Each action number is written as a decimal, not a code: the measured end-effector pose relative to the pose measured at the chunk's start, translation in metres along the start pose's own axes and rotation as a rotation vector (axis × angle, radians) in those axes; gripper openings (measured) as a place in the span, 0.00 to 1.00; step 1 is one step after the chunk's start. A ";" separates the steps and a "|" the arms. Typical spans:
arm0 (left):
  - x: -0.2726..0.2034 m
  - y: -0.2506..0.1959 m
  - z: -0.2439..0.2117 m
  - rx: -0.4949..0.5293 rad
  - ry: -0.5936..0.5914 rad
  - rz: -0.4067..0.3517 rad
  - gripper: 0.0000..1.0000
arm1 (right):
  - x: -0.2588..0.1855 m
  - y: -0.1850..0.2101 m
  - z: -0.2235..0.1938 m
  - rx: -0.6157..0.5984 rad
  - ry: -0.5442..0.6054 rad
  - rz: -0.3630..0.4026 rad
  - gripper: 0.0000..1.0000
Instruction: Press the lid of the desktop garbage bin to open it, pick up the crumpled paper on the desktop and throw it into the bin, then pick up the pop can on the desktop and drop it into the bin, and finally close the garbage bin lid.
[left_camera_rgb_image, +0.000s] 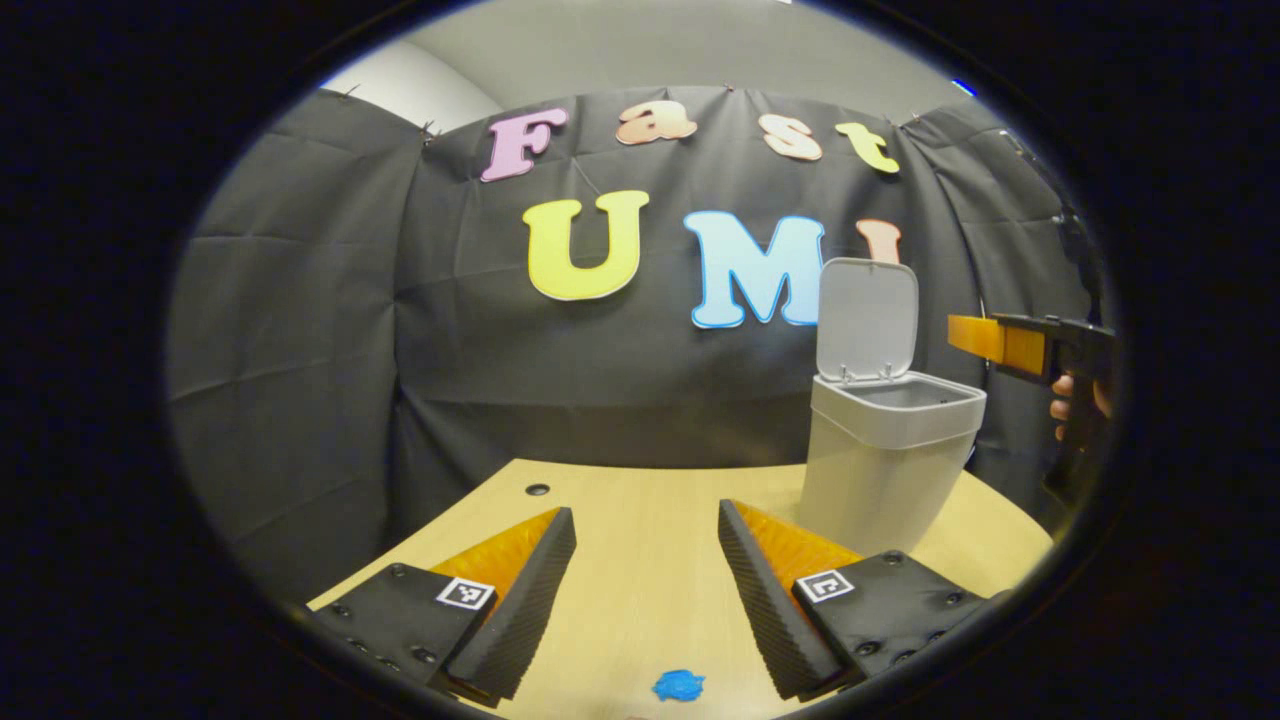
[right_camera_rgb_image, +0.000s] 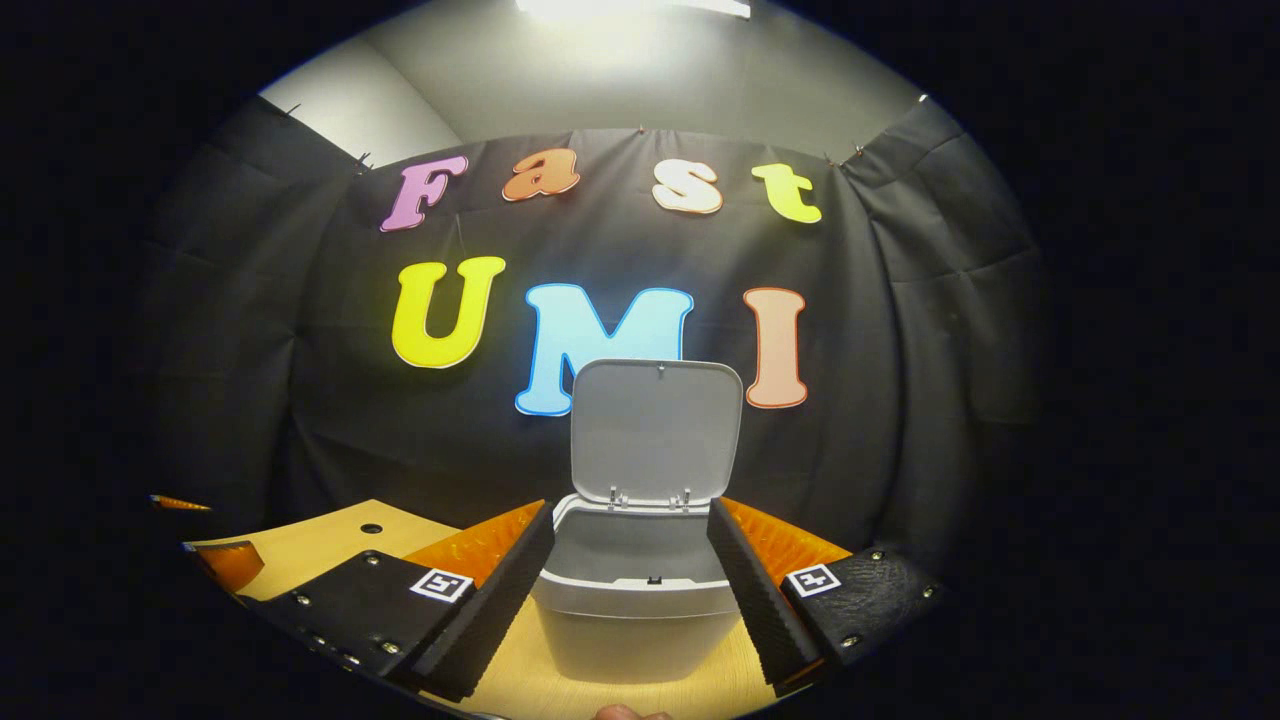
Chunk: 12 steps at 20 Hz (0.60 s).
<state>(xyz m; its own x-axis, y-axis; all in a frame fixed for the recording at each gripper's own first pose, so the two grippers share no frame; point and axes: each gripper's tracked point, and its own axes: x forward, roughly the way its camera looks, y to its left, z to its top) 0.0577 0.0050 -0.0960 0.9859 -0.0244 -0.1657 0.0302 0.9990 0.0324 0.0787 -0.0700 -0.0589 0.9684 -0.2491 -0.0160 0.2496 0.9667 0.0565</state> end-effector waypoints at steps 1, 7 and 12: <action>-0.001 -0.001 -0.007 0.001 0.012 -0.005 0.98 | -0.002 0.002 -0.001 -0.005 -0.001 -0.002 0.98; 0.004 -0.009 -0.054 0.026 0.113 -0.045 0.95 | -0.022 0.016 -0.018 -0.017 0.032 0.009 0.98; 0.008 -0.015 -0.096 0.069 0.191 -0.083 0.98 | -0.046 0.025 -0.026 -0.021 0.048 0.004 0.98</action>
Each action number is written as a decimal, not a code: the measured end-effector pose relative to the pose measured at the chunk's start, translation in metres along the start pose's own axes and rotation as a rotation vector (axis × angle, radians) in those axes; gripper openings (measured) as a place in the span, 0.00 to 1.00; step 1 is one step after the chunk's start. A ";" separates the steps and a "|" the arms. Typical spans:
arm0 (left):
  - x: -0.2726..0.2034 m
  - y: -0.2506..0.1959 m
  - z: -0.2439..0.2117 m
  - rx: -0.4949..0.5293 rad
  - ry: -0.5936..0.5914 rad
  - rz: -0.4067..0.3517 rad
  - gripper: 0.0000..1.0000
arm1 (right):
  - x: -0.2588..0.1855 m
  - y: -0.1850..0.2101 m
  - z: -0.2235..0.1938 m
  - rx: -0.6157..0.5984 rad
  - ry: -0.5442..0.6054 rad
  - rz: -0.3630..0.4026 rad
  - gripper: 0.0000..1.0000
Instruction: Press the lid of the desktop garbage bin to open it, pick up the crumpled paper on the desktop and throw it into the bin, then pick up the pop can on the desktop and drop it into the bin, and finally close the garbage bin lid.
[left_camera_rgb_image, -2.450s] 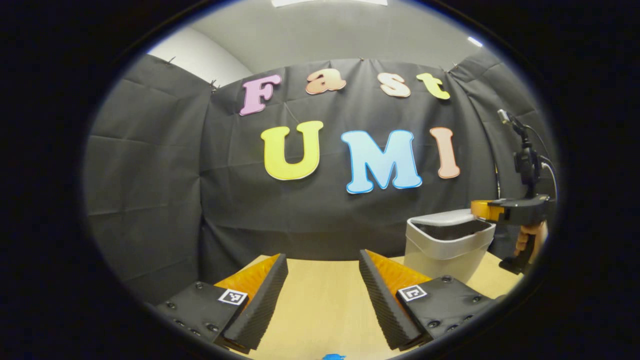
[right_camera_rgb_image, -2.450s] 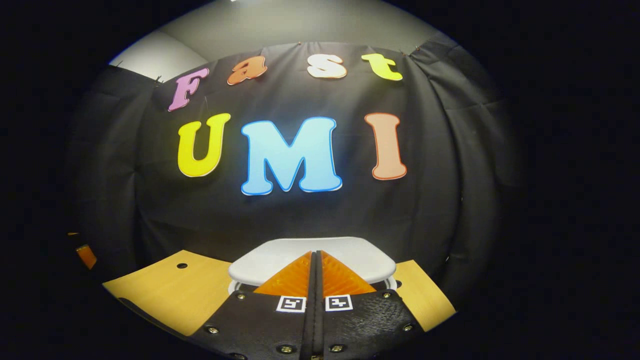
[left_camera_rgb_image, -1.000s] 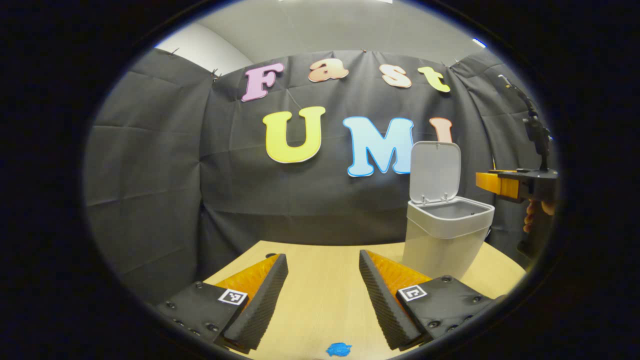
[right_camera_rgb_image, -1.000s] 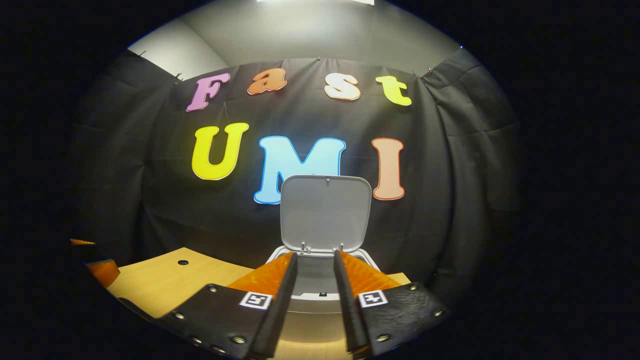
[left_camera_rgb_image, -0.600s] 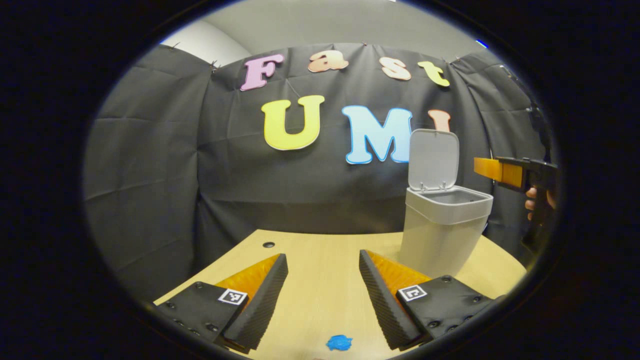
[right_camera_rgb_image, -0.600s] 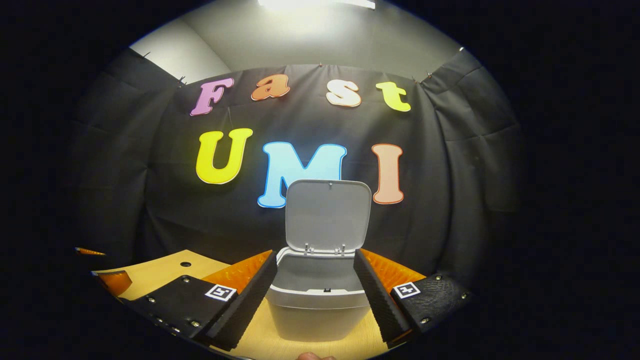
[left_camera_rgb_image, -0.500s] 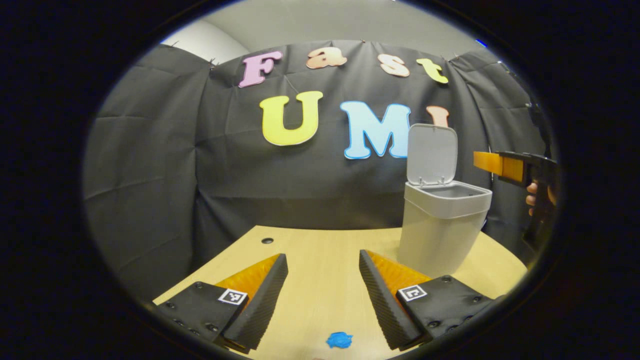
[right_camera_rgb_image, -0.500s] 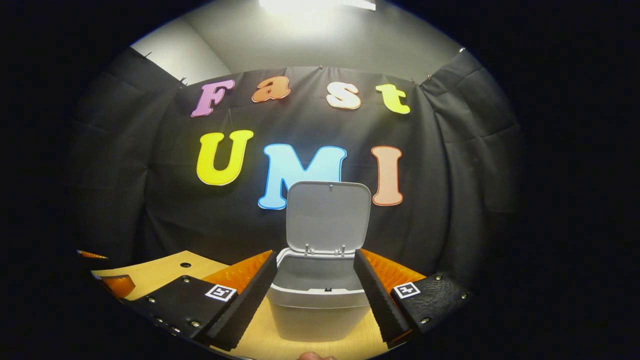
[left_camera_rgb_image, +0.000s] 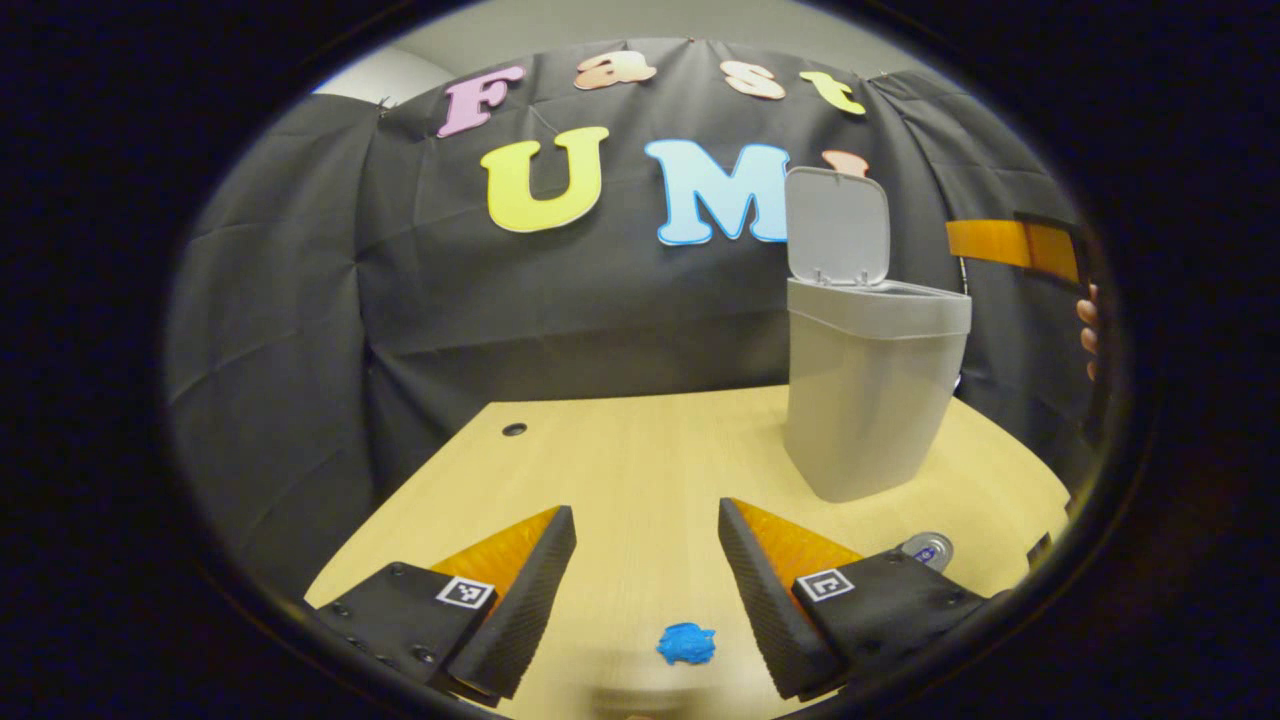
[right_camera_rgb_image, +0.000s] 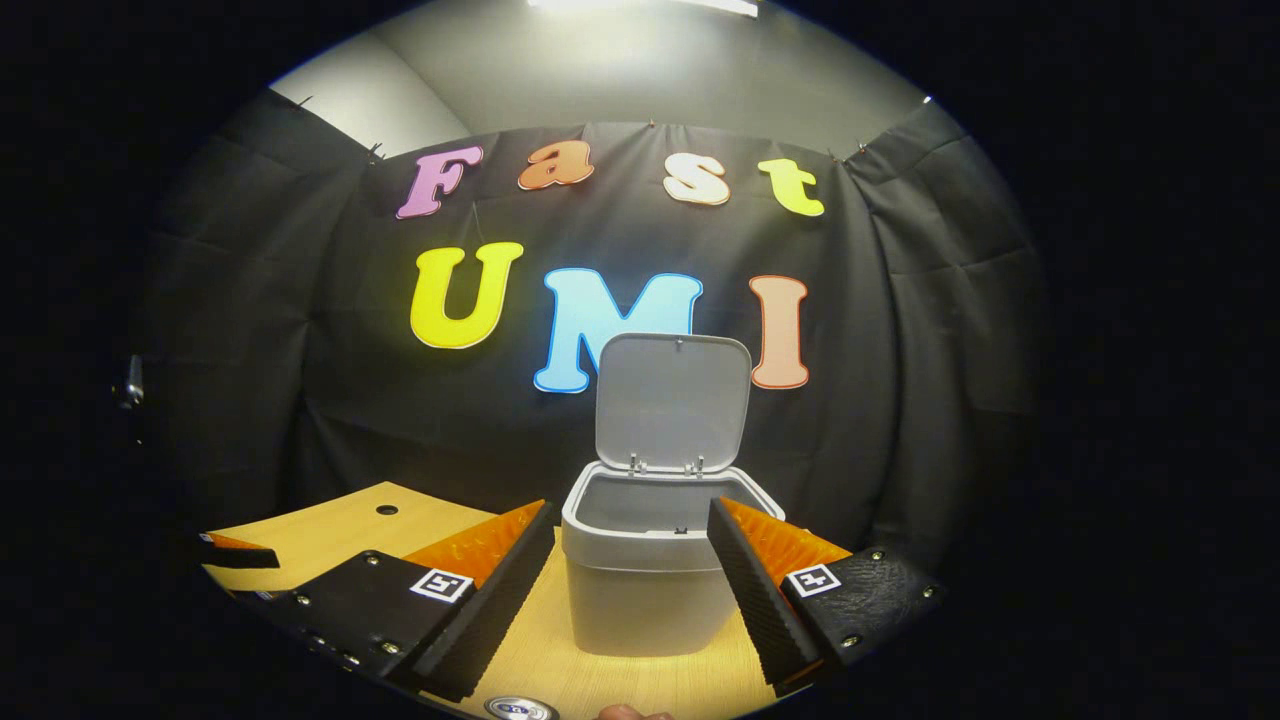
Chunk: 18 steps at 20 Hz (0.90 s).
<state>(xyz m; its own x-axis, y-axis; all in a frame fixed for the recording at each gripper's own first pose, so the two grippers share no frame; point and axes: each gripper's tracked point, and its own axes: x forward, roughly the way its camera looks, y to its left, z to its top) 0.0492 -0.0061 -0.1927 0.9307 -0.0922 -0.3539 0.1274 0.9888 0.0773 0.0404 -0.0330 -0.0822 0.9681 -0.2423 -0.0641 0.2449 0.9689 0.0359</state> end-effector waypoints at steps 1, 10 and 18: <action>0.001 -0.003 -0.009 0.005 0.015 -0.012 0.98 | -0.003 0.000 -0.002 -0.011 0.000 -0.005 0.98; 0.026 -0.017 -0.103 0.046 0.199 -0.066 0.91 | -0.025 0.004 -0.030 -0.069 0.107 -0.022 0.98; 0.036 -0.020 -0.170 0.062 0.392 -0.089 0.94 | -0.026 0.002 -0.027 -0.045 0.110 -0.037 0.98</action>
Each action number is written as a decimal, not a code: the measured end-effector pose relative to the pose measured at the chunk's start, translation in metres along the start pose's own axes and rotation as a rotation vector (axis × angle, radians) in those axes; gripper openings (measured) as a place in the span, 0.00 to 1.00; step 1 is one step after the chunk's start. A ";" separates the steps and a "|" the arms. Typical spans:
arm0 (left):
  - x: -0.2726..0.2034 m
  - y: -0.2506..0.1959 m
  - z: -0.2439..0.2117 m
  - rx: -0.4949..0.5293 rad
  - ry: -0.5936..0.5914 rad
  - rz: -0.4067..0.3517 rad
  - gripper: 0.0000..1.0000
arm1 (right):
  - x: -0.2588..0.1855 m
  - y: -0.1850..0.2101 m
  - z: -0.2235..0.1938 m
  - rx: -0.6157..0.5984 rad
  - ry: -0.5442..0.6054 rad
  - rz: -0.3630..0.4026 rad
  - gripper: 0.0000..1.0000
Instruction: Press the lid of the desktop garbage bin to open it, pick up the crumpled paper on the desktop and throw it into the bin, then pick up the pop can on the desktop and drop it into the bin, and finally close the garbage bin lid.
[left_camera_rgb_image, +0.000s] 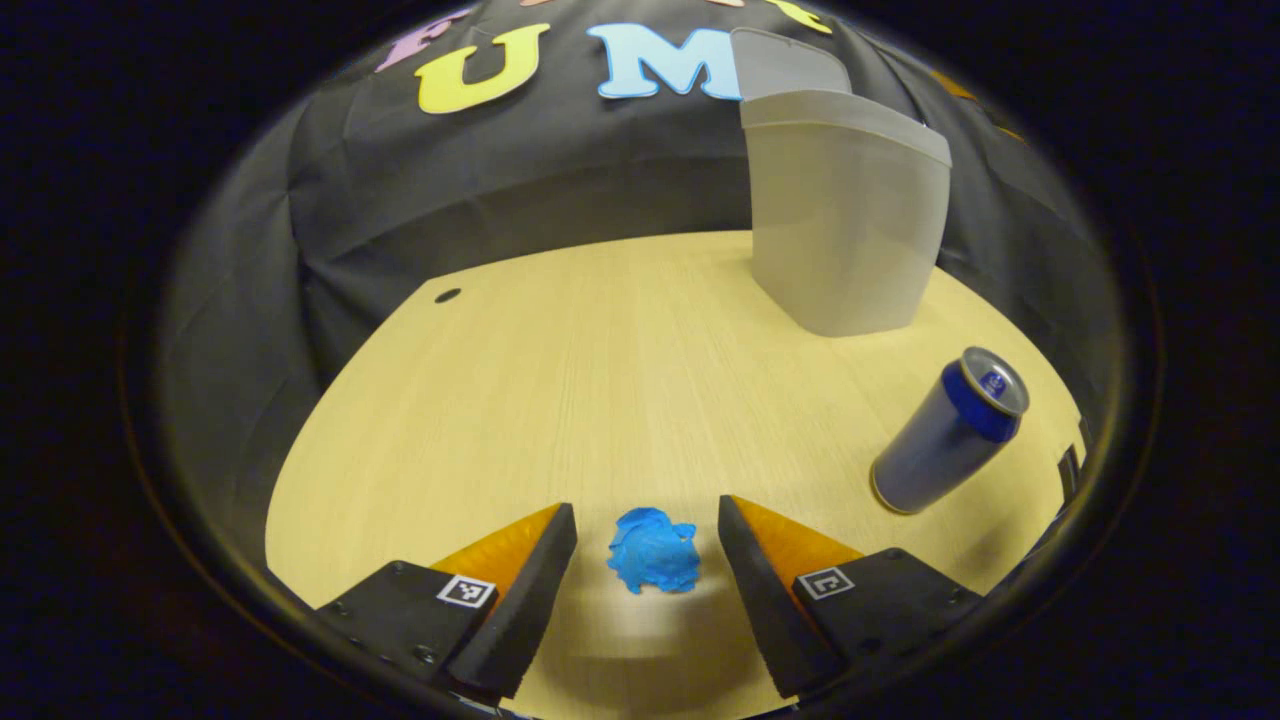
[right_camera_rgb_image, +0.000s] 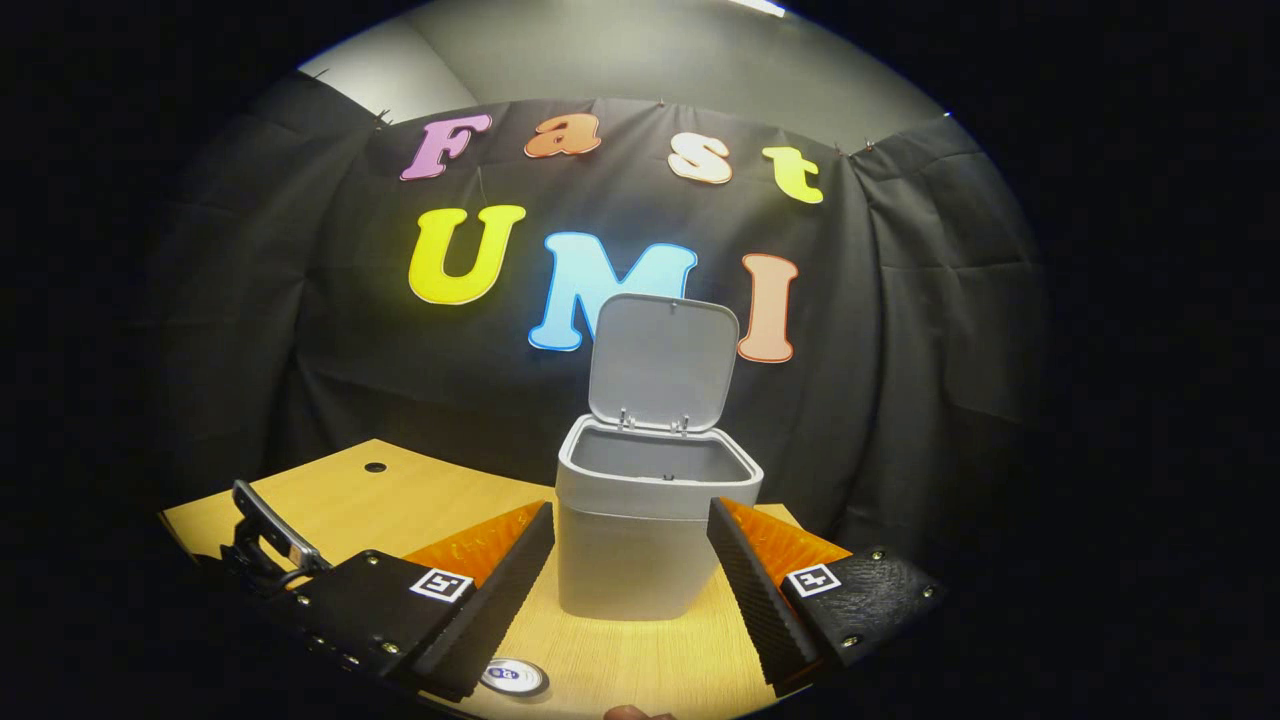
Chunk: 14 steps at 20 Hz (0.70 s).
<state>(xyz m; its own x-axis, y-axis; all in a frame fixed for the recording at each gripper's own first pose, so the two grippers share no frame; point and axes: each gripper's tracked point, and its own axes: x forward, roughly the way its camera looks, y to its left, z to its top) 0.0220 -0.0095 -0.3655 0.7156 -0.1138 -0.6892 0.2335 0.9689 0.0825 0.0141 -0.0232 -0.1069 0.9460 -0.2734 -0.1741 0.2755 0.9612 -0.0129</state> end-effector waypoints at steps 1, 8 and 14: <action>0.003 -0.001 -0.004 0.003 0.018 -0.006 0.98 | 0.001 0.001 -0.001 0.005 0.003 0.004 0.98; 0.016 -0.009 -0.026 -0.031 0.094 -0.029 0.83 | 0.000 -0.004 0.004 0.022 -0.007 -0.005 0.98; 0.021 -0.014 -0.023 -0.060 0.101 -0.037 0.52 | -0.001 -0.021 0.003 0.033 -0.003 -0.033 0.98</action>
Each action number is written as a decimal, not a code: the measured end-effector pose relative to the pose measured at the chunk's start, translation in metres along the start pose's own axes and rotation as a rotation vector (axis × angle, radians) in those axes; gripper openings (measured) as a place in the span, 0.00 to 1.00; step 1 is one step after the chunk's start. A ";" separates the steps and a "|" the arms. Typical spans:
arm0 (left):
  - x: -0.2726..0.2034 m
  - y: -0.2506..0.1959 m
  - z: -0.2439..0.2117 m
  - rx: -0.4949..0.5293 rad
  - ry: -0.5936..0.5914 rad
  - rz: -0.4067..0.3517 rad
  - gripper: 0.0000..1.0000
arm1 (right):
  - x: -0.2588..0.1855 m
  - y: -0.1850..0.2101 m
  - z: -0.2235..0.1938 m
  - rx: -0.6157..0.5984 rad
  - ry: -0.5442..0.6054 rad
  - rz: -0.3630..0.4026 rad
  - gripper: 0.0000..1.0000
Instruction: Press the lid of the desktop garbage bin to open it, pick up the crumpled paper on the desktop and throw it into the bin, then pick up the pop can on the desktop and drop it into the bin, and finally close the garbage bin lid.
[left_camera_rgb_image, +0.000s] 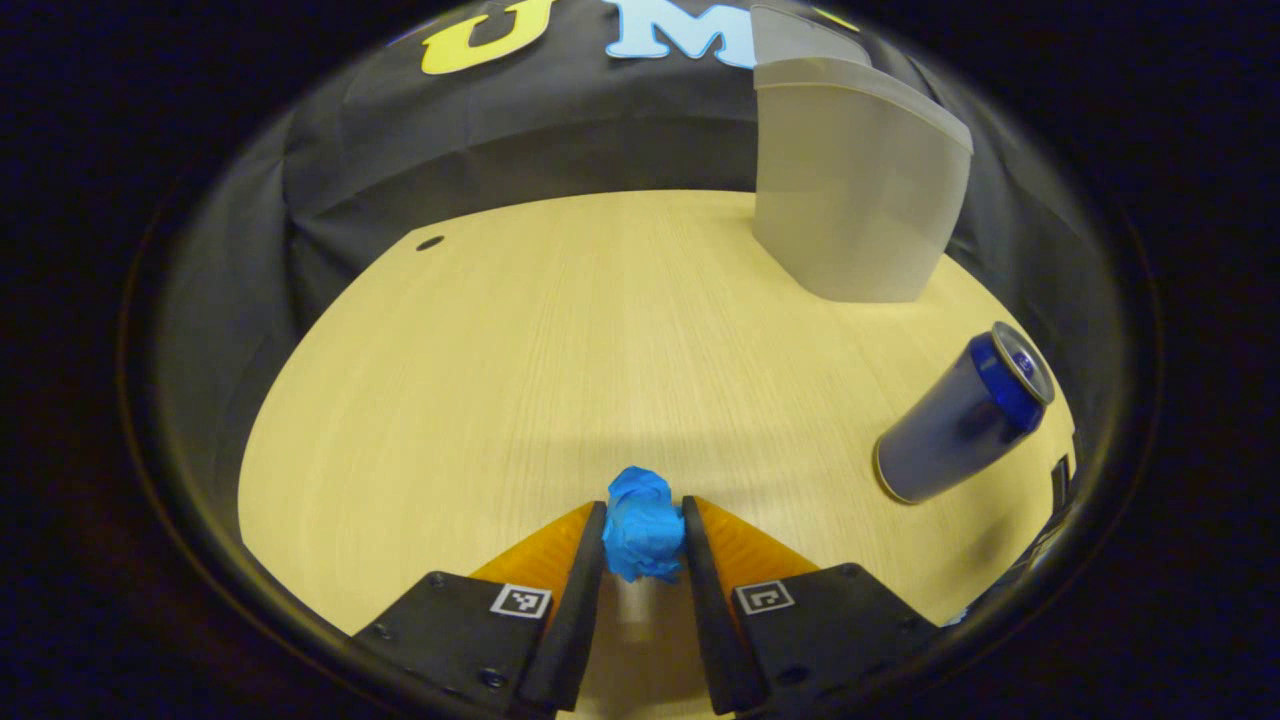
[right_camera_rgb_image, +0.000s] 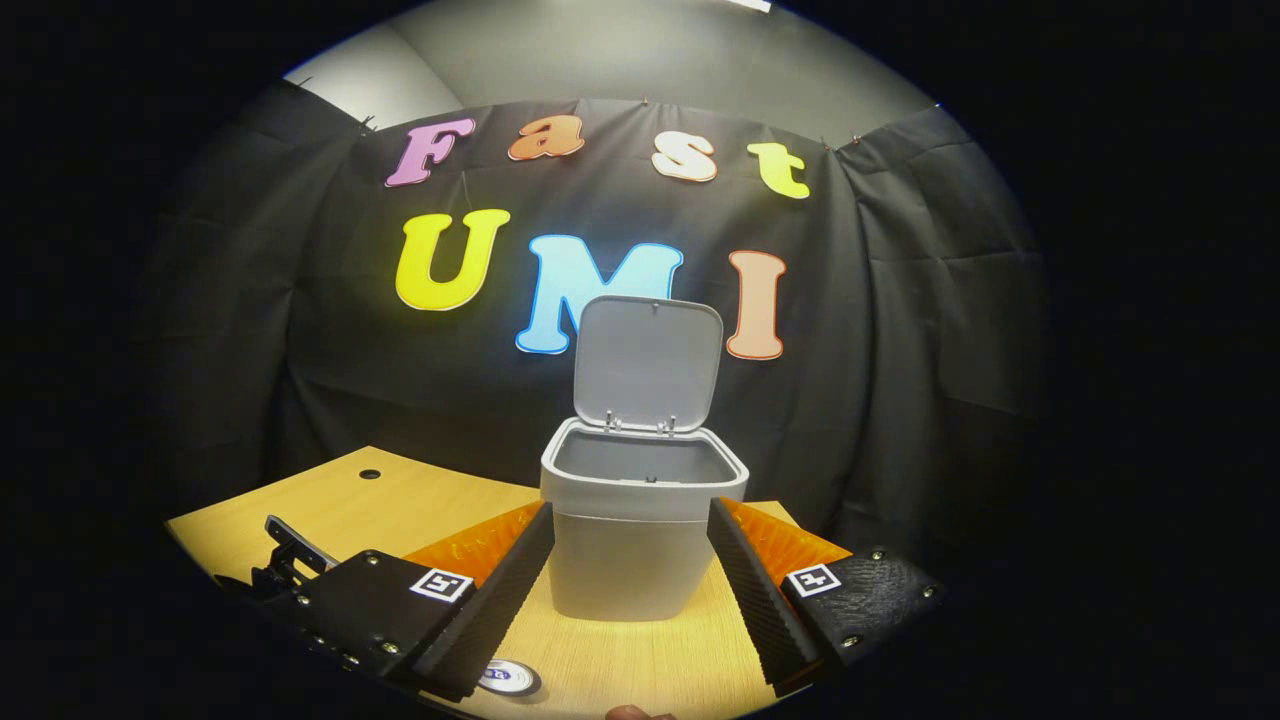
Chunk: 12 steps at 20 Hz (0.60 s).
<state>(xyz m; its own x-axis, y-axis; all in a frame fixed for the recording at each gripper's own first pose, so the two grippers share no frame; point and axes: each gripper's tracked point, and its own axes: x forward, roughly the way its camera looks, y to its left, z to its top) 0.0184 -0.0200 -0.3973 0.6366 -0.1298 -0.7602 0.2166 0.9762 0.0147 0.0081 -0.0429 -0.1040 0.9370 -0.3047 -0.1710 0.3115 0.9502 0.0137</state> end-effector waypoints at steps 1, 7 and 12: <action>0.000 0.000 0.001 0.000 -0.002 0.000 0.48 | 0.000 -0.003 -0.001 0.007 -0.001 -0.007 0.98; -0.003 0.007 0.010 -0.014 -0.011 -0.001 0.31 | -0.003 -0.014 -0.004 0.030 -0.017 -0.027 0.98; -0.013 0.012 0.060 -0.032 -0.051 -0.001 0.22 | -0.002 -0.021 -0.005 0.065 -0.025 -0.034 0.99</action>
<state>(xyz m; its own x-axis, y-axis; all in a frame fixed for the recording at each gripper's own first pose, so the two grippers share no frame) 0.0576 -0.0174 -0.3485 0.6733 -0.1387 -0.7263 0.1937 0.9810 -0.0077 -0.0012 -0.0619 -0.1084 0.9292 -0.3391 -0.1473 0.3520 0.9332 0.0724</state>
